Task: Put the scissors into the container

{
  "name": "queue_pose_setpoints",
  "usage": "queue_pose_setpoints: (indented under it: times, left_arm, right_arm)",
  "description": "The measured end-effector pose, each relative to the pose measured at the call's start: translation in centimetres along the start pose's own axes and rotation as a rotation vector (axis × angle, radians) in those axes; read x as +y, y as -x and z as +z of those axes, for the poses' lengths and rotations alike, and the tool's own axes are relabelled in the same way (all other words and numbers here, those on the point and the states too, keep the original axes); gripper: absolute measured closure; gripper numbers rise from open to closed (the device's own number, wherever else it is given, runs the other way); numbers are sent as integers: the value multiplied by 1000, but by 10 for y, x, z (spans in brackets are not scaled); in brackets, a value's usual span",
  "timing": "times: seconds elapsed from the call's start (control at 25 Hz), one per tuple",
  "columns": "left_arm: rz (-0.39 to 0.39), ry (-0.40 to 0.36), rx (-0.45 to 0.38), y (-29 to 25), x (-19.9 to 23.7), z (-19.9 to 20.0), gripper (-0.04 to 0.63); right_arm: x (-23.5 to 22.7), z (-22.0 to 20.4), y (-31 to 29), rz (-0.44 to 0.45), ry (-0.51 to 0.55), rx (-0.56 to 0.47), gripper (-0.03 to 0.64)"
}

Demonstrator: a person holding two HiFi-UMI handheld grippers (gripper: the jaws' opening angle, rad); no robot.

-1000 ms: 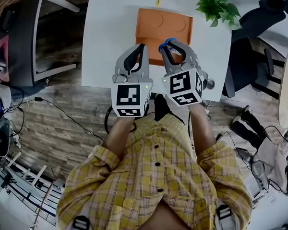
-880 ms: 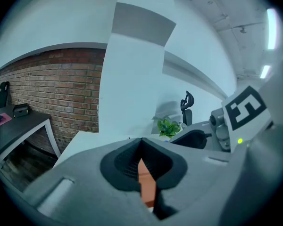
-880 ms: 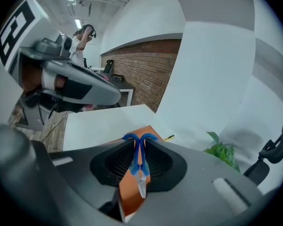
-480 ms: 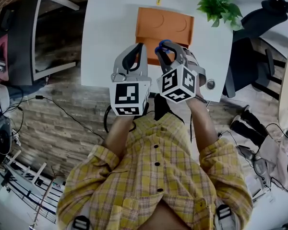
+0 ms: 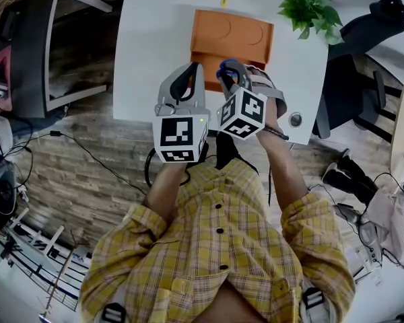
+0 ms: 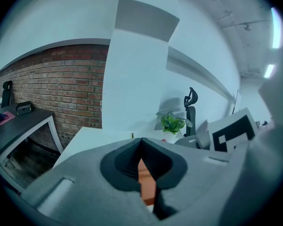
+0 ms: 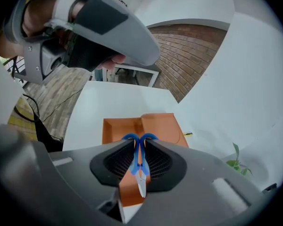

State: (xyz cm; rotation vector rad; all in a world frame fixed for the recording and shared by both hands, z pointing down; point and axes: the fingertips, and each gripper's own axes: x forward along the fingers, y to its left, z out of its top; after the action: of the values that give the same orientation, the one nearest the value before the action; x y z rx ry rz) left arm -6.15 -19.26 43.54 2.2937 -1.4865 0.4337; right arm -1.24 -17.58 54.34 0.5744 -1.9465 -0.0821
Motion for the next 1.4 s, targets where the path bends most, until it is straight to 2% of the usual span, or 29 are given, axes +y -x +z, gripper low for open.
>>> queue_pose_setpoints:
  times: [0.6, 1.4]
  left_arm:
    - [10, -26, 5, 5, 2, -3, 591]
    - [40, -3, 13, 5, 17, -7, 591]
  right_arm:
    - [23, -1, -38, 98, 53, 60, 535]
    - [37, -13, -78, 206, 134, 123, 535]
